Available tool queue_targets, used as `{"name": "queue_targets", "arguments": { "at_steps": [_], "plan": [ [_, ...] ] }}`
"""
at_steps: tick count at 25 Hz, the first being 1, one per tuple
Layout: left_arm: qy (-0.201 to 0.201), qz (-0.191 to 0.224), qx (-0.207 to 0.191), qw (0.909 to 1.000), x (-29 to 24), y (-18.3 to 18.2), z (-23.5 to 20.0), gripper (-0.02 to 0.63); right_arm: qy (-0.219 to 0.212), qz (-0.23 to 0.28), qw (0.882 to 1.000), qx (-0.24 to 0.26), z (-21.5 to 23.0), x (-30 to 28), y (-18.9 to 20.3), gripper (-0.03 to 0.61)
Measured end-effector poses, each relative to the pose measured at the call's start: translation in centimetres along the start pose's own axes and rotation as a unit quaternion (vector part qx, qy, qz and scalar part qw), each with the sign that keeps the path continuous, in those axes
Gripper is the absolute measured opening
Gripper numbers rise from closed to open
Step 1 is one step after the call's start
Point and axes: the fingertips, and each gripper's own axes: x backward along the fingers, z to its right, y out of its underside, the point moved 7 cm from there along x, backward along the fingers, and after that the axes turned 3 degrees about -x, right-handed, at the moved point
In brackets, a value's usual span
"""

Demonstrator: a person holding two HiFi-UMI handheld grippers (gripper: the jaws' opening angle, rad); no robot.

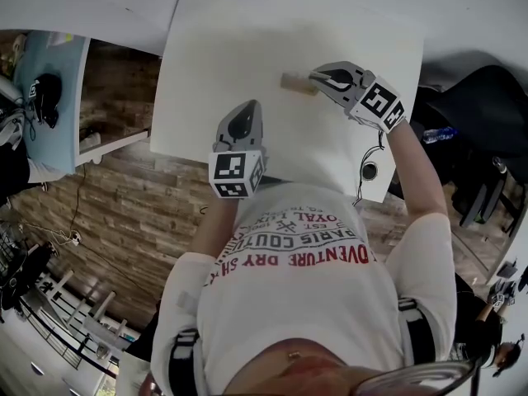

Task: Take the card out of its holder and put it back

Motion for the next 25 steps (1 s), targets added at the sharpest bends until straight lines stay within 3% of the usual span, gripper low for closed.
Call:
{"name": "queue_targets", "arguments": {
  "at_steps": [11, 25],
  "plan": [
    [0.001, -0.010, -0.006, 0.9999, -0.6, 0.4, 0.1, 0.025, -0.019, 0.010, 1.000, -0.007, 0.8, -0.6, -0.1, 0.035],
    [0.002, -0.024, 0.001, 0.9997, -1.3, 1.1, -0.2, 0.025, -0.007, 0.008, 1.000, -0.025, 0.6, -0.9, 0.4, 0.035]
  ]
}}
